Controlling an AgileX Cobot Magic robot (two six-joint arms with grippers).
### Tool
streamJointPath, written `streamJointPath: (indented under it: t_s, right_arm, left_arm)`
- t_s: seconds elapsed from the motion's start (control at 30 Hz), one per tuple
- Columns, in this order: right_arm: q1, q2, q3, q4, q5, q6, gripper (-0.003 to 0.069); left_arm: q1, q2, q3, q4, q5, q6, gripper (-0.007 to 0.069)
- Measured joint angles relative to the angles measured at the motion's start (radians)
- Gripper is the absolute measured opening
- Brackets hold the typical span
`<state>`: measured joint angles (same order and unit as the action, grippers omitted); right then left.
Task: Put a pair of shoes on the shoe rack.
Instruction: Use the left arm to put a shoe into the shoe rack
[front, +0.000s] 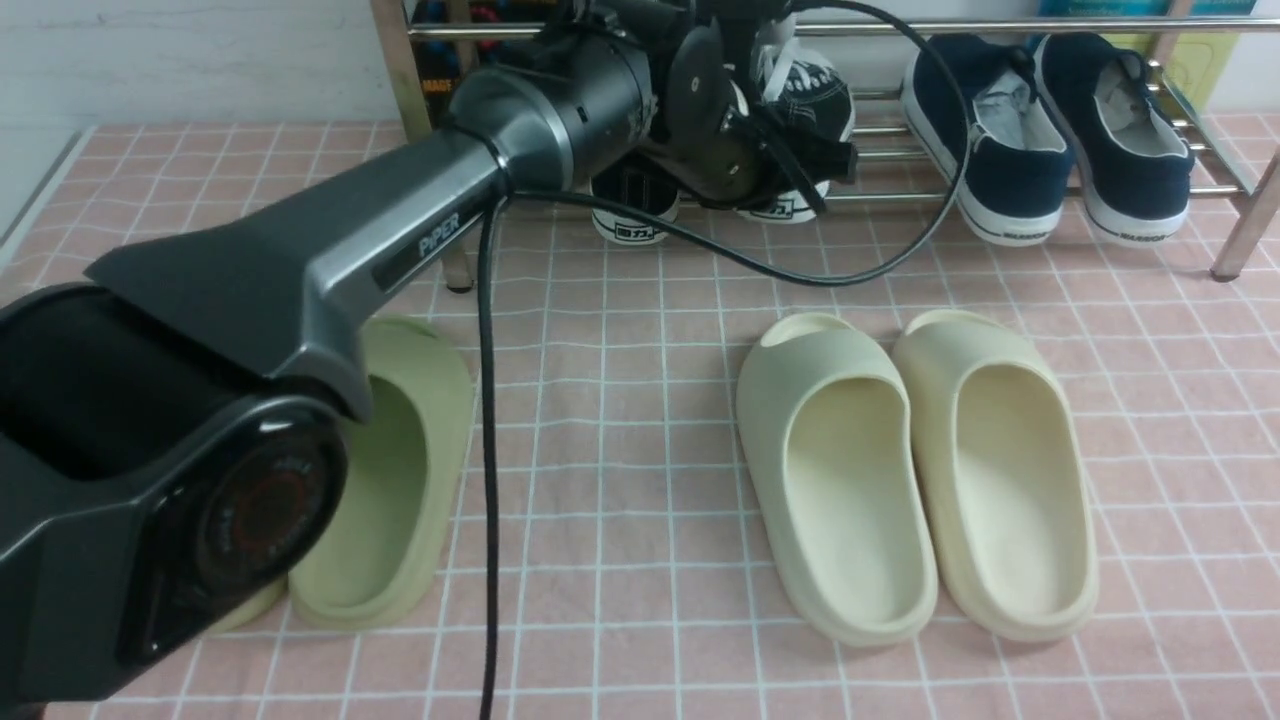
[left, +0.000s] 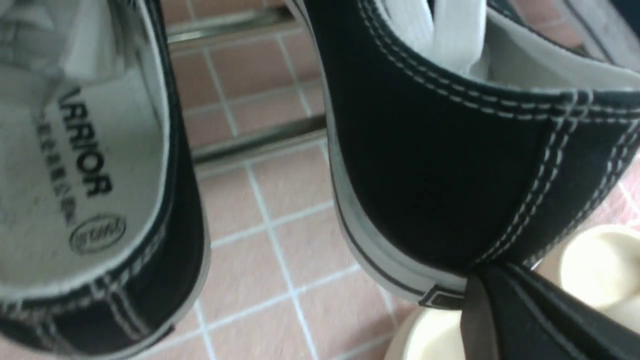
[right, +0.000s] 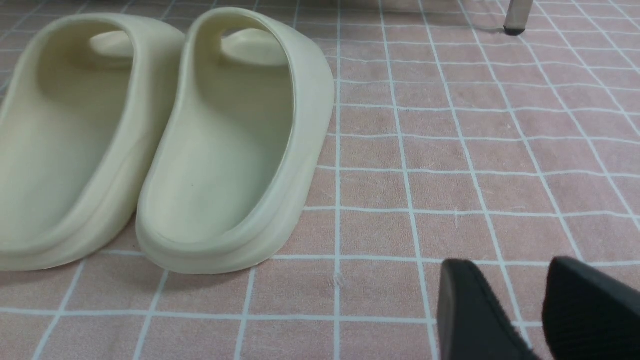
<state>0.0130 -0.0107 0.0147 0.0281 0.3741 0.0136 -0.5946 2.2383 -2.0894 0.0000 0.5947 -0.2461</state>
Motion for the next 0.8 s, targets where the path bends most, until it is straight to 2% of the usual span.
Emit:
streamJointPath:
  t_s: [0.1,0.37,0.6,0.7,0.8]
  right_arm:
    - [0.000,0.000,0.000,0.000,0.000,0.000,0.0240]
    - [0.000,0.000,0.000,0.000,0.000,0.000,0.0240]
    - [0.000,0.000,0.000,0.000,0.000,0.000,0.0240]
    - [0.000,0.000,0.000,0.000,0.000,0.000,0.0240]
    - [0.000,0.000,0.000,0.000,0.000,0.000,0.0240]
  left_arm:
    - [0.000,0.005,0.000,0.000,0.014,-0.008,0.0009]
    - [0.001,-0.004,0.000,0.007,0.238,-0.009,0.0015]
    - [0.001,-0.054,-0.027,0.014,0.259,0.008,0.0029]
    - [0.001,-0.058,-0.056,0.020,0.242,0.008,0.0079]
    - [0.001,-0.058,-0.068,0.050,0.162,0.009,0.0213]
